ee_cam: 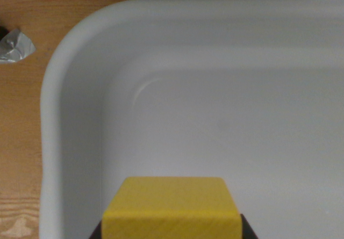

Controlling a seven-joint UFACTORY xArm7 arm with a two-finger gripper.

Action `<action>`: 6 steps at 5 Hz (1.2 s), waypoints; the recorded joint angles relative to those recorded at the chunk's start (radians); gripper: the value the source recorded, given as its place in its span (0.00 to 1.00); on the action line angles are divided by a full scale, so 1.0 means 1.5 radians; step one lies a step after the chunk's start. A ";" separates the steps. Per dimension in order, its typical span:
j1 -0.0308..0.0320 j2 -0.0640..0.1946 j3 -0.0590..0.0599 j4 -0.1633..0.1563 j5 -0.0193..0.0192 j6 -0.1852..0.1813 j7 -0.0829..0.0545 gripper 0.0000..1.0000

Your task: Pick yellow cube

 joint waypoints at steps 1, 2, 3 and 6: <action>0.0000 0.000 0.000 0.000 0.0000 0.000 0.000 1.00; -0.0001 -0.006 0.001 0.014 0.0009 0.020 0.000 1.00; -0.0001 -0.006 0.001 0.014 0.0009 0.020 0.000 1.00; -0.0002 -0.016 0.001 0.038 0.0023 0.053 0.001 1.00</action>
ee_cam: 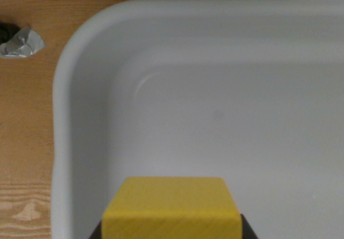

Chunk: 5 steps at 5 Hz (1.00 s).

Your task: Pick yellow cube

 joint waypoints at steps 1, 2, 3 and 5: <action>0.0000 0.000 0.000 0.000 0.0000 0.000 0.000 1.00; 0.0000 -0.003 0.000 0.008 0.0005 0.011 0.000 1.00; 0.0000 -0.003 0.000 0.008 0.0005 0.011 0.000 1.00; -0.0001 -0.005 0.000 0.012 0.0007 0.017 0.000 1.00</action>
